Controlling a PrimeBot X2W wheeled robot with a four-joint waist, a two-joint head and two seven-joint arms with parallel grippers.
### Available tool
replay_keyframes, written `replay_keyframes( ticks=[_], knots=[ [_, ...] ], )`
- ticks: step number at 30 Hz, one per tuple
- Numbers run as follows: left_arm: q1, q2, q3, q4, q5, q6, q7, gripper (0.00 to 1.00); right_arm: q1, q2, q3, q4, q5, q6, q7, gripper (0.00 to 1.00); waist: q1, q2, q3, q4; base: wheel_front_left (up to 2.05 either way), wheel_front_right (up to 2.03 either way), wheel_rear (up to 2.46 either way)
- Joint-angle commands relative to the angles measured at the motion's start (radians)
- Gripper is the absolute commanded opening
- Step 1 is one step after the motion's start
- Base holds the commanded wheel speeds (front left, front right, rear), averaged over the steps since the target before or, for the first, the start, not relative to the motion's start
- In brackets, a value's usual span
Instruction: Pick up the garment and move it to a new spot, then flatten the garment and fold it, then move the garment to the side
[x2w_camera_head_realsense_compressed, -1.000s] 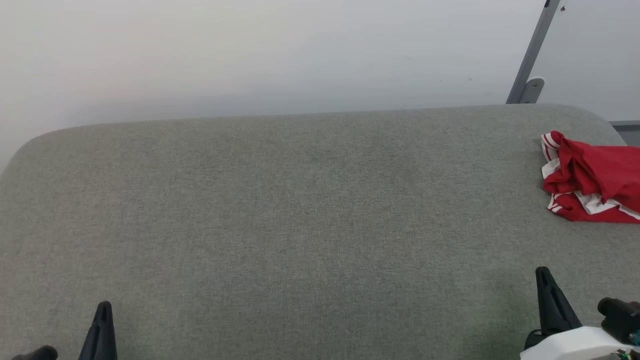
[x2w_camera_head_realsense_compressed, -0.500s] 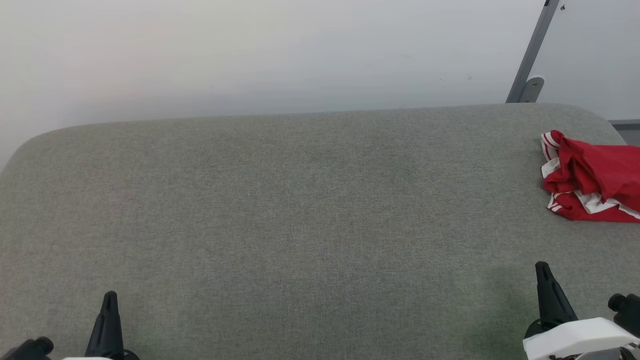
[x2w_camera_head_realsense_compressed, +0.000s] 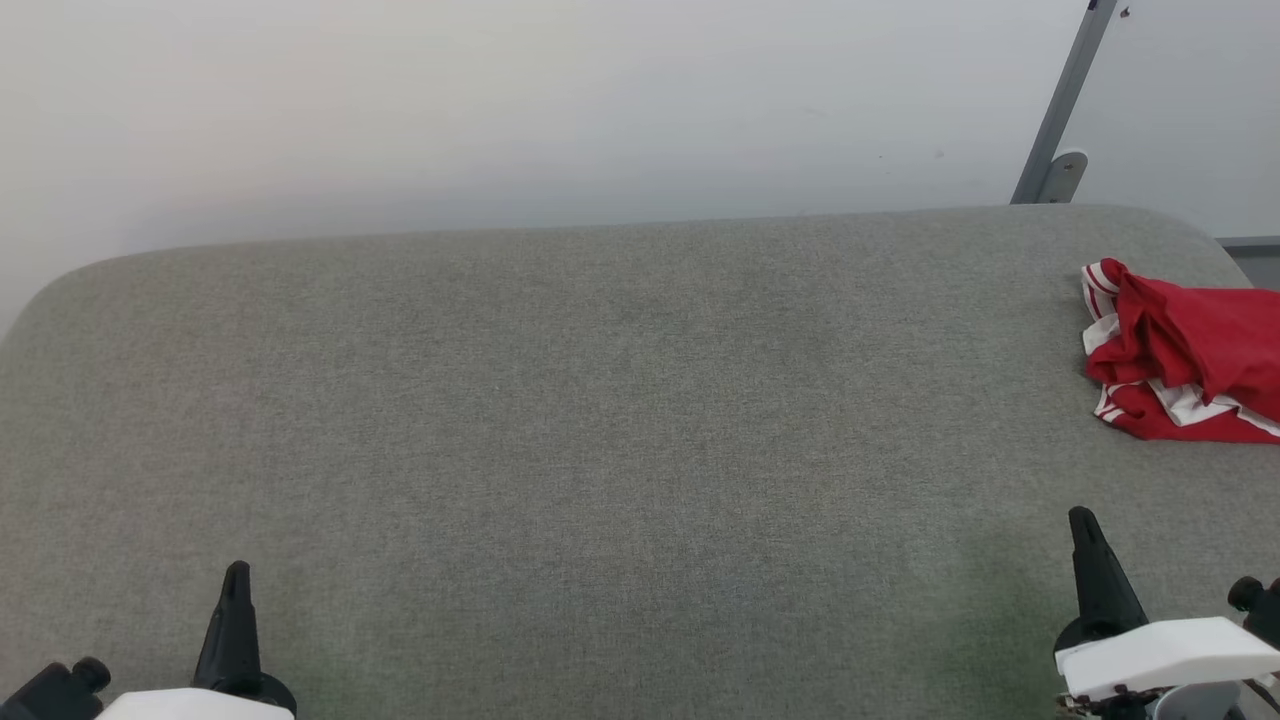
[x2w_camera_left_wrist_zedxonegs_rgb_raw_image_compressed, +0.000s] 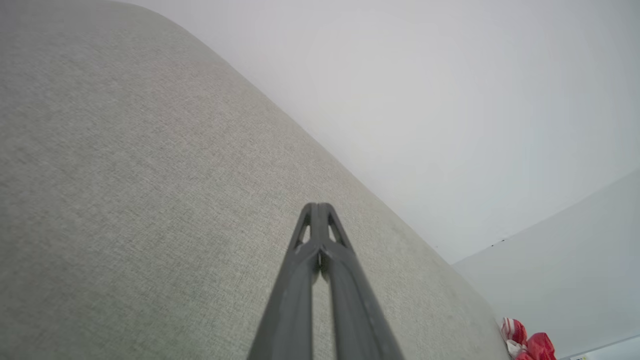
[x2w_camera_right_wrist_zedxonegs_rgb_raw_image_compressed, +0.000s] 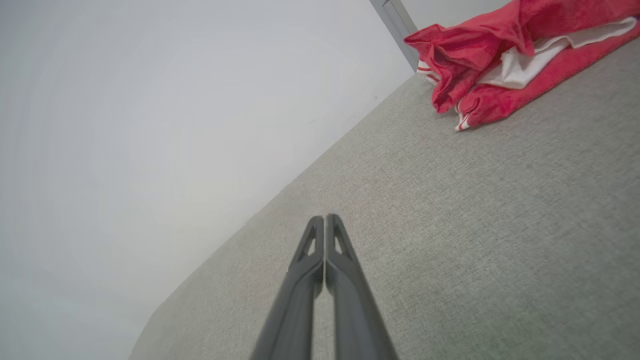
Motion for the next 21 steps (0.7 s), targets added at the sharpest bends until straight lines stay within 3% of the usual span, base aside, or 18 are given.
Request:
replay_keyframes(
  ticks=[1, 21],
  knots=[
    [-0.027, 0.007, 0.002, -0.009, -0.034, -0.002, 0.010, 0.00, -0.027, 0.000, -0.002, -0.017, 0.033, 0.000, 0.009, 0.00, 0.0000, -0.0001, 0.000, 0.000, 0.00, 0.00, 0.00],
    [-0.072, -0.021, 0.000, 0.000, -0.231, -0.002, 0.072, 0.00, -0.053, 0.012, -0.008, -0.017, 0.242, 0.000, 0.063, 0.00, 0.0000, -0.0001, 0.003, -0.002, 0.00, 0.00, 0.00]
  ],
)
